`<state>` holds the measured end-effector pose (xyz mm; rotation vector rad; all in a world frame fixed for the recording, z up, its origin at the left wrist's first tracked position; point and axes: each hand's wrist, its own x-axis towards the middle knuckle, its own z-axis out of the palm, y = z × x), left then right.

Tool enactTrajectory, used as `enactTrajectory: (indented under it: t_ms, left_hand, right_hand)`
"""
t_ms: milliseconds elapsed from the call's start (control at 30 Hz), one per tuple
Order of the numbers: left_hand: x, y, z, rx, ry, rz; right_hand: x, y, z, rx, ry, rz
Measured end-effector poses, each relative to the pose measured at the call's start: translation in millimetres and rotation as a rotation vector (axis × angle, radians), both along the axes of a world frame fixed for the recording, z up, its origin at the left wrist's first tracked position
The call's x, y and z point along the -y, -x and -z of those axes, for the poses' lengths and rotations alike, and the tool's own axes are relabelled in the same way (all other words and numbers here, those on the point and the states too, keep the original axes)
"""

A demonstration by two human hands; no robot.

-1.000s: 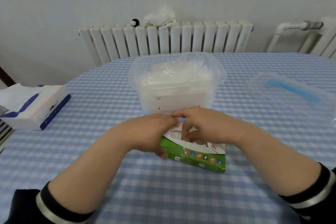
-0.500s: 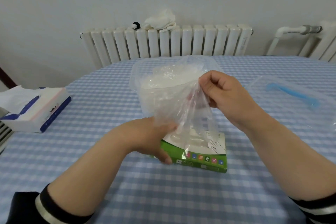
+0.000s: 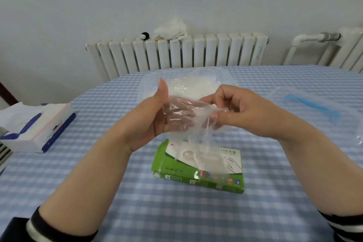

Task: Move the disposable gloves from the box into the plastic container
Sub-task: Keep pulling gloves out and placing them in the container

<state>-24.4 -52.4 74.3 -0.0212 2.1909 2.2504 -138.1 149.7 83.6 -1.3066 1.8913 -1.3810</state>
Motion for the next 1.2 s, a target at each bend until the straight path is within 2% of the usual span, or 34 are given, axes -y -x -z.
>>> enactTrajectory:
  t_ms: [67, 133, 267, 367, 534, 634, 734, 834, 1034, 1201]
  left_hand:
    - [-7, 5, -3, -0.019, -0.039, -0.090]
    - [-11, 9, -3, -0.049, 0.038, -0.140]
    - [-19, 11, -11, -0.124, 0.250, -0.101]
    - [-20, 12, -21, -0.195, 0.301, -0.092]
    - [-11, 13, -27, -0.234, 0.494, -0.056]
    - [-5, 13, -31, -0.254, 0.489, -0.042]
    - [-2, 19, -34, -0.254, 0.485, -0.150]
    - [-3, 28, -34, -0.260, 0.566, -0.224]
    - [-4, 38, -36, -0.268, 0.546, -0.182]
    - [3, 42, -32, -0.227, 0.504, -0.191]
  right_hand:
    - [-4, -1, -3, -0.100, -0.074, -0.049]
    - [-5, -1, -3, -0.095, -0.100, -0.024]
    - [3, -1, 1, 0.214, 0.084, 0.077]
    - [6, -3, -1, 0.377, 0.028, 0.152]
    - [6, 0, -1, 0.279, -0.079, 0.193]
    - [4, 2, -4, 0.224, -0.119, 0.197]
    - [3, 3, -4, 0.197, -0.136, 0.182]
    - [3, 1, -4, 0.146, -0.158, 0.202]
    - [7, 7, -2, 0.446, 0.230, 0.345]
    - [8, 14, -5, 0.657, 0.450, 0.456]
